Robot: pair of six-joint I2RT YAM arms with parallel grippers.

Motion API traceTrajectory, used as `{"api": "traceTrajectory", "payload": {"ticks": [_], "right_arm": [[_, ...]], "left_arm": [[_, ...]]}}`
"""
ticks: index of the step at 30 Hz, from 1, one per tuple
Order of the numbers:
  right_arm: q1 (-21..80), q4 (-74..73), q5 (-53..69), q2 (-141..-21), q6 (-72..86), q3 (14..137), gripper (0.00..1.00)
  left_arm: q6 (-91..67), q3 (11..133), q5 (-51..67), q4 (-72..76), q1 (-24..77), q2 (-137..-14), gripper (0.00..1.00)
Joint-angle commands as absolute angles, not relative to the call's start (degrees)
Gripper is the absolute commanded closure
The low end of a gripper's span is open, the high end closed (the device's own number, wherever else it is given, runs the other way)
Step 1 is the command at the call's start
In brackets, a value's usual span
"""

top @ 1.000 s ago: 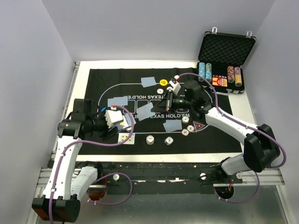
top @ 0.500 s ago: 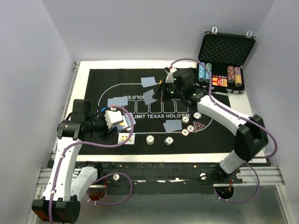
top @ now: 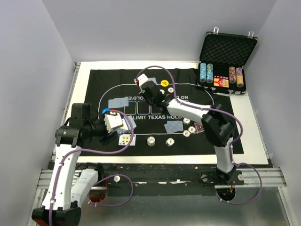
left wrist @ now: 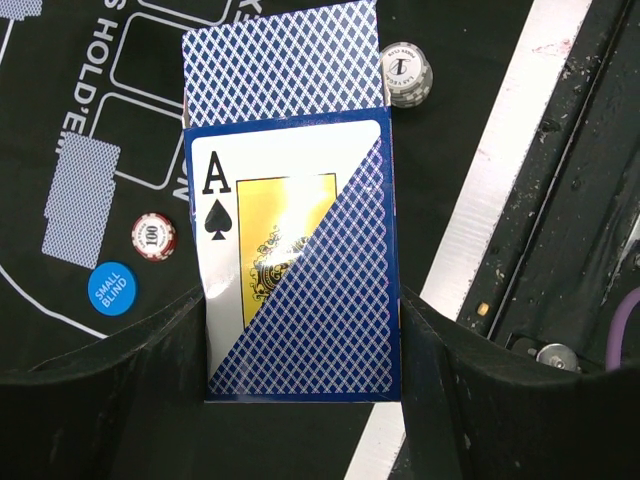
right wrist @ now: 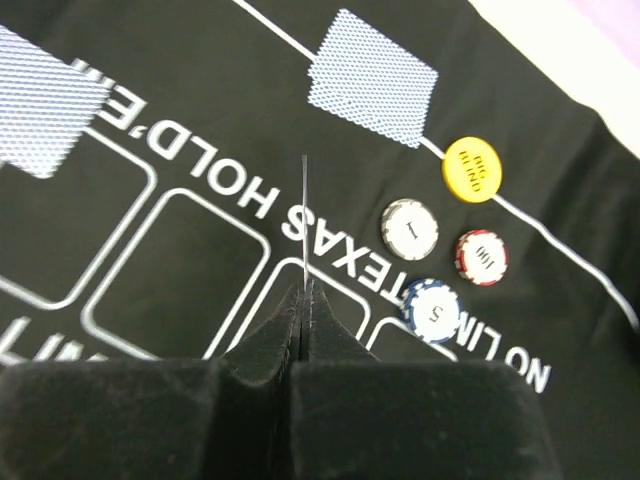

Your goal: Distribute texas hold em gaming equipment

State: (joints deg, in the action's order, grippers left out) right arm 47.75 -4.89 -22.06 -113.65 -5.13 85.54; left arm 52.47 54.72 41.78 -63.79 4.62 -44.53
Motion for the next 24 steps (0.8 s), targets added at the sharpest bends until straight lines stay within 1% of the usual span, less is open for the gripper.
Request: {"api": "traceTrajectory", "payload": {"ticks": [1, 10, 16, 20, 21, 22, 23, 24], "right_arm": [[50.88, 2.89, -36.37, -119.79, -19.41, 88.77, 0.99], [54.40, 7.56, -39.11, -128.93, -28.03, 92.10, 0.99], [56.16, 4.14, -35.60, -133.50, -24.88, 94.83, 0.99], [56.86, 2.29, -32.97, -134.74, -22.24, 94.31, 0.99], [57.04, 2.29, -32.44, -134.82, -21.98, 93.70, 0.99], [57.04, 2.20, -31.74, -134.82, -21.28, 93.08, 0.96], [57.04, 1.94, -30.68, -134.65, -20.57, 92.55, 0.92], [57.13, 1.85, -29.11, -134.39, -19.87, 92.11, 0.86]], "left_arm": [[53.00, 54.93, 42.54, -65.13, 4.75, -43.68, 0.53], [53.44, 55.46, 42.80, -65.66, 4.83, -44.47, 0.53], [53.70, 56.34, 42.71, -66.09, 4.75, -45.18, 0.53], [53.96, 56.51, 42.45, -66.01, 4.83, -45.35, 0.52], [53.96, 56.69, 42.54, -66.18, 4.83, -45.53, 0.53], [53.88, 56.86, 42.80, -66.18, 4.83, -45.70, 0.53], [53.79, 56.95, 42.72, -66.09, 4.75, -45.70, 0.53], [53.88, 56.95, 42.89, -66.09, 4.75, -45.79, 0.53]]}}
